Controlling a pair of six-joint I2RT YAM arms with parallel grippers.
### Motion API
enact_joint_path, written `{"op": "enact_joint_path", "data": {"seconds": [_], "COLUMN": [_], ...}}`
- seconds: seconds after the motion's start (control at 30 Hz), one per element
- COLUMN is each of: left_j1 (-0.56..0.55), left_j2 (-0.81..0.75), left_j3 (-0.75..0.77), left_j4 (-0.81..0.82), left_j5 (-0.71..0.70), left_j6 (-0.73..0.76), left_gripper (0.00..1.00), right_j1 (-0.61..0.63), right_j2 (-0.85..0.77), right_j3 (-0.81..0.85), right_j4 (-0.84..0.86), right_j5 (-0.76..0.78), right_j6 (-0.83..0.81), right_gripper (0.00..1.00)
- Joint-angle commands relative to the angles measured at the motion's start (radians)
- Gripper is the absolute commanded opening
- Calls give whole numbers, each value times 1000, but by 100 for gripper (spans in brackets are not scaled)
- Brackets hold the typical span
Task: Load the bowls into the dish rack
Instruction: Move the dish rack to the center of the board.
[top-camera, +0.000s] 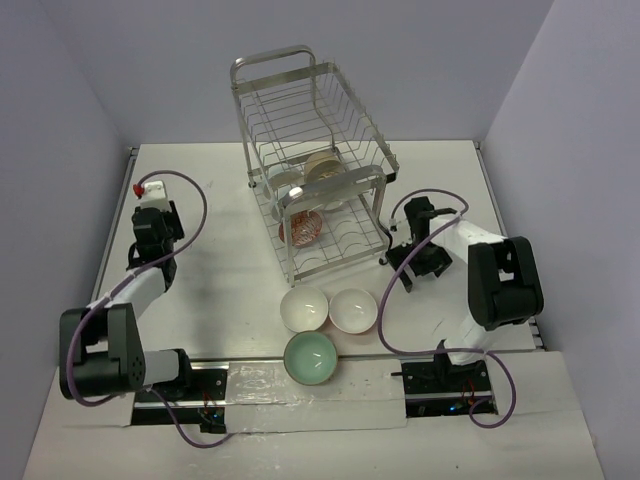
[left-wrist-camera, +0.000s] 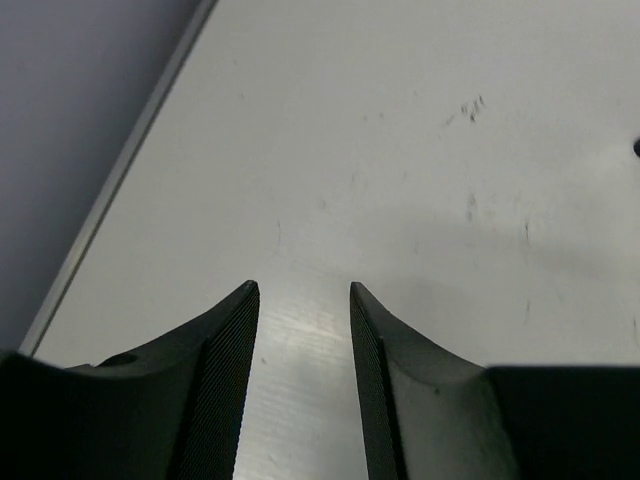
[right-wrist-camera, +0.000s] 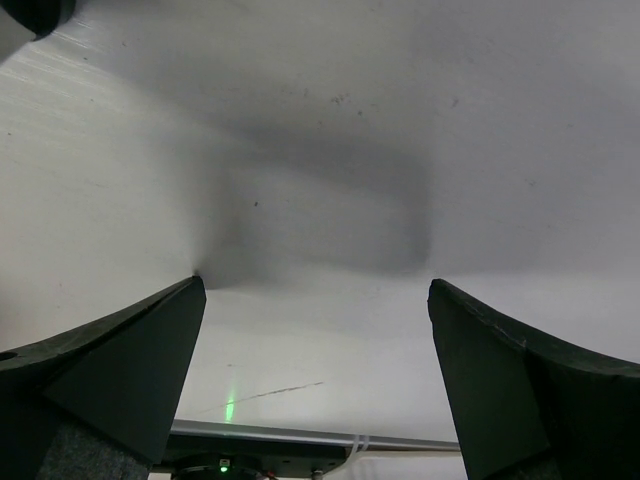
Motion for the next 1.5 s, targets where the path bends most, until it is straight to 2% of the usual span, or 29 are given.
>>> {"op": "enact_joint_path", "data": {"seconds": [0.0, 0.13, 0.17, 0.23, 0.3, 0.4, 0.53, 0.63, 0.77, 0.97, 1.2, 1.47], "left_j1": [31, 73, 79, 85, 102, 131, 166, 221, 243, 272, 283, 284], "left_j2": [-108, -225, -222, -172, -142, -179, -233, -280, -320, -291, -326, -325], "left_j3": [-13, 11, 29, 129, 180, 96, 40, 14, -12, 4, -13, -9], "left_j4": [-146, -286, -389, -535, -658, -604, -564, -539, -515, -522, -513, -525], "left_j5": [172, 262, 282, 278, 270, 293, 276, 357, 374, 355, 364, 416], "left_j6": [24, 101, 113, 106, 73, 69, 85, 96, 96, 86, 87, 93], "left_gripper": [46, 50, 53, 52, 49, 49, 50, 49, 50, 49, 47, 47], "right_j1": [-12, -23, -24, -26, -27, -41, -145, -188, -162, -158, -93, 38], "right_j2": [-80, -123, -141, -158, -178, -175, -115, -46, -41, -58, -49, -32], "right_j3": [-15, -12, -8, 6, 21, 52, 127, 172, 173, 207, 211, 195], "right_j4": [29, 9, 7, 10, 38, 64, 81, 82, 85, 53, 61, 69], "right_j5": [47, 38, 36, 49, 67, 99, 46, 12, -46, -119, -139, -100], "right_j6": [-24, -47, -55, -58, -51, -52, -57, -37, -15, -1, 12, 17], "right_gripper": [100, 100, 100, 100, 100, 100, 100, 100, 100, 100, 100, 100]}}
